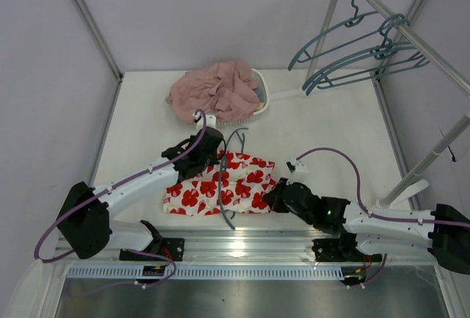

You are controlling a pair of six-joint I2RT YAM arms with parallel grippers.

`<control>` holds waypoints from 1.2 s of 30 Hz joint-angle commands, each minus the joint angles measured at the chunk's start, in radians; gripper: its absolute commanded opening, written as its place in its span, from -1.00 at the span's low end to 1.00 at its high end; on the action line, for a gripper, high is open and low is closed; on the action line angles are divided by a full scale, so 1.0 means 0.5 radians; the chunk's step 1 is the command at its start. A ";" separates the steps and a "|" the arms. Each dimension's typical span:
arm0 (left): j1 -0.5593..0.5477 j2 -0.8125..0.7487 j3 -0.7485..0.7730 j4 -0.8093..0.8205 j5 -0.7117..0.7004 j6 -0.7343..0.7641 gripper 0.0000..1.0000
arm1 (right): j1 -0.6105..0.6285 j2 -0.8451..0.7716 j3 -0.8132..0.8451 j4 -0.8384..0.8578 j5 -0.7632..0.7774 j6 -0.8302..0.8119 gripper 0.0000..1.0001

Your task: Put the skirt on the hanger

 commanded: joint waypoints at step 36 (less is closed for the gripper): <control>0.035 -0.301 0.392 -0.728 -0.182 0.402 -0.99 | -0.206 1.027 0.591 0.705 -0.815 -0.677 -0.18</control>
